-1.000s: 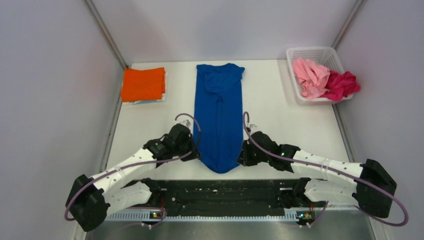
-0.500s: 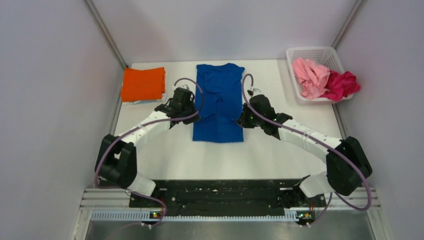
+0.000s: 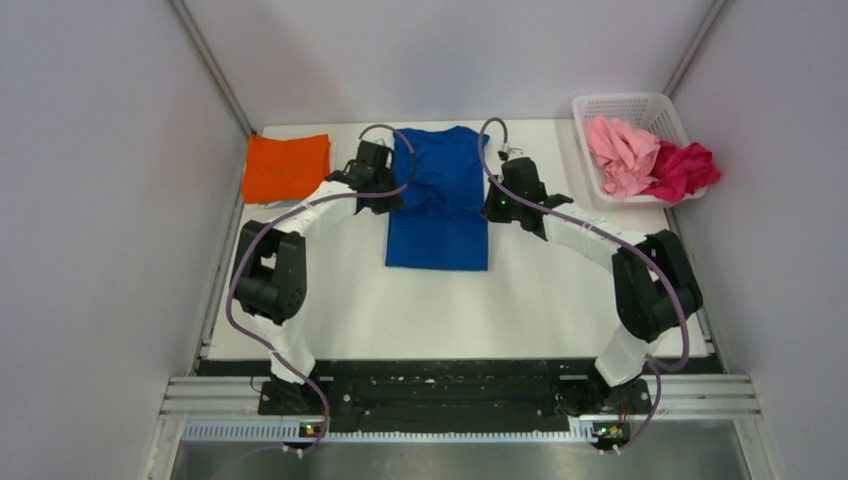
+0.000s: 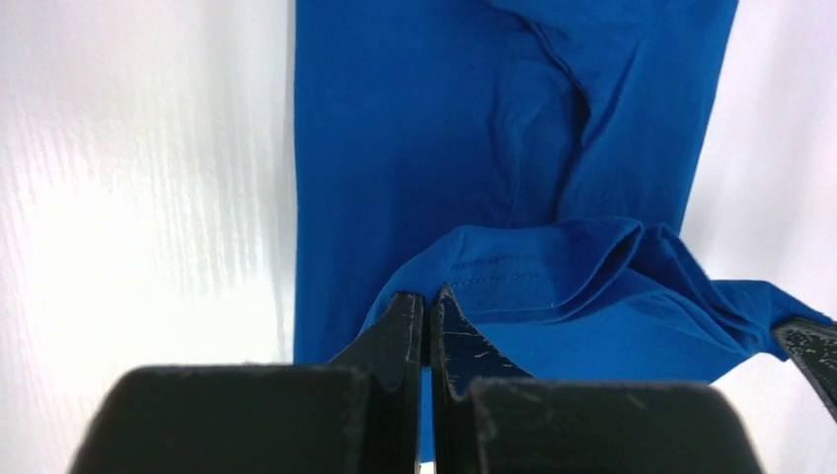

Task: Fold and stack the t-shirts
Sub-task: Fold the folded rectangular tshirt in 1/3 of the way

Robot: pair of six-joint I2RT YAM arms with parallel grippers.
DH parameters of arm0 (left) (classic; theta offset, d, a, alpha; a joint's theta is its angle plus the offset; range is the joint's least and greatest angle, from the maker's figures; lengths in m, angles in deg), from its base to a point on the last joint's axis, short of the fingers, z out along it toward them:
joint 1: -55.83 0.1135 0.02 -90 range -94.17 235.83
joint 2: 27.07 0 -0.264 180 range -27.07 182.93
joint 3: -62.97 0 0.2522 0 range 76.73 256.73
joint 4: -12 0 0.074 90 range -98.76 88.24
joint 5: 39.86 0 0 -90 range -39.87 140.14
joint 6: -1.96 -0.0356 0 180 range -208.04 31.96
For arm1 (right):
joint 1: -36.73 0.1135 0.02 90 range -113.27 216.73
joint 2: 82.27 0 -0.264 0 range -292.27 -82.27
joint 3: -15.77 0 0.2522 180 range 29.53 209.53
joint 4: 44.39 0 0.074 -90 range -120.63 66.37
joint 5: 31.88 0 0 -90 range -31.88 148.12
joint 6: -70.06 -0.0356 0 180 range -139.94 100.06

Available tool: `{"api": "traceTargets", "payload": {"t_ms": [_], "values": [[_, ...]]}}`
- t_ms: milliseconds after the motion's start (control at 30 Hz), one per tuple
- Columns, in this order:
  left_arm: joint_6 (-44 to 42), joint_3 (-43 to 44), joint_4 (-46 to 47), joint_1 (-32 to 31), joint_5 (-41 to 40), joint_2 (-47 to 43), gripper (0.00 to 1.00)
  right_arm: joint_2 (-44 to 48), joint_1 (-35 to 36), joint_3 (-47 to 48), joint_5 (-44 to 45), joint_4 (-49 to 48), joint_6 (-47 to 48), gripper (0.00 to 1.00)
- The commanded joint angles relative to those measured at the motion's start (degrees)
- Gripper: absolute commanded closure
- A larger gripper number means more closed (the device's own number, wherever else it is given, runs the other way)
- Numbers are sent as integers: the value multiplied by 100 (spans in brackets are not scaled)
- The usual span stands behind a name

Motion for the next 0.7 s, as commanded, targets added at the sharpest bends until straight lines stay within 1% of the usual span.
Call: {"api": "traceTargets", "payload": {"t_ms": [0,200,367,467,600,667], "values": [[-256,401,-35,175,44,190,100,-270,-163,485,-163,-295,324,100],[-317,664,-51,316,182,534,100,-677,-276,734,-364,-358,378,100],[-333,903,-11,396,531,857,100,-961,-407,768,-409,-608,378,100],[-330,1089,-44,441,492,1029,100,-1232,-468,894,-540,-750,352,100],[-303,1292,-191,508,616,1268,100,-1522,-481,1012,-373,-828,362,100],[-293,1306,-210,522,505,1283,100,-1622,-493,1048,-357,-868,388,100]]}}
